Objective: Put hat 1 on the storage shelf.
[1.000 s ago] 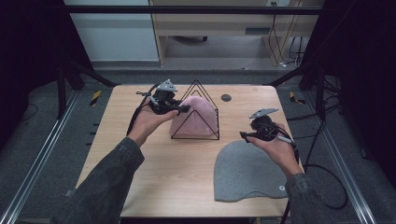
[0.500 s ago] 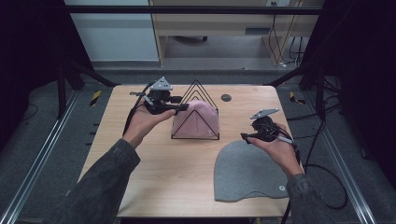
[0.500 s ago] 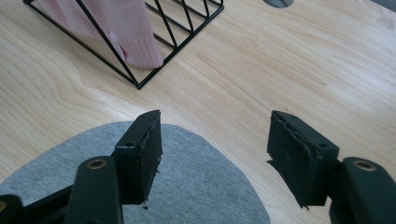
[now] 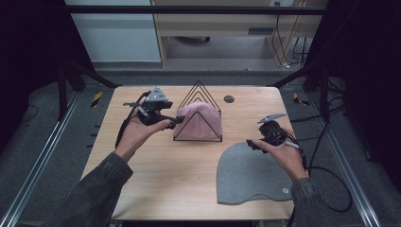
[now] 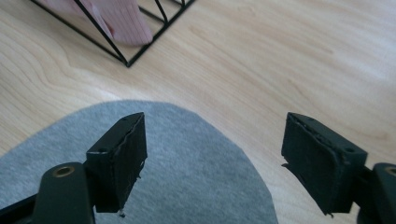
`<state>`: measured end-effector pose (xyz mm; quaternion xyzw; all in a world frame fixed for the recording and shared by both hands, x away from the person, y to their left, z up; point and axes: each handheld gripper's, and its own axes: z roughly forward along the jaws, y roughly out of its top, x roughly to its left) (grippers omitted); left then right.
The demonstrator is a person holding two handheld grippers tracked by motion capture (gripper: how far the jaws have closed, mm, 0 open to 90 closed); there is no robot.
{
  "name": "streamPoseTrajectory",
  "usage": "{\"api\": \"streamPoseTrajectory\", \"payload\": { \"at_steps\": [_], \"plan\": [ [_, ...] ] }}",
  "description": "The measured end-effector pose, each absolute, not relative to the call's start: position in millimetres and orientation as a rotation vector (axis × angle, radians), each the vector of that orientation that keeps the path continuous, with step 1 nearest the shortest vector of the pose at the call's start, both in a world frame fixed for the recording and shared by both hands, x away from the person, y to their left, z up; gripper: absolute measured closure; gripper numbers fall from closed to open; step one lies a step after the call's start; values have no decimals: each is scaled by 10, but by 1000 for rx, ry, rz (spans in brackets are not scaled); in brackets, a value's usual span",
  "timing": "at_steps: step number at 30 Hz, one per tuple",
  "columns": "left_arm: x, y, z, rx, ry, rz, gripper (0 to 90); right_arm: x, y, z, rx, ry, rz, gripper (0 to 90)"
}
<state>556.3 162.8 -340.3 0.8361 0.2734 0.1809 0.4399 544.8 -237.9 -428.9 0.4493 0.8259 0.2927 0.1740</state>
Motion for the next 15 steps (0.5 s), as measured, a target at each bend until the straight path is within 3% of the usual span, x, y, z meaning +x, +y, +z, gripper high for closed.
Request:
{"api": "streamPoseTrajectory", "payload": {
  "at_steps": [4,15],
  "plan": [
    [5401,1771,-3670,2106,722,441,129,5447,-2464,-4401,1306,2340,815,289],
    [5203,2077,-4324,2175,837,415,116,5444,-2556,-4538,1350,2339,792,387]
  ]
}}
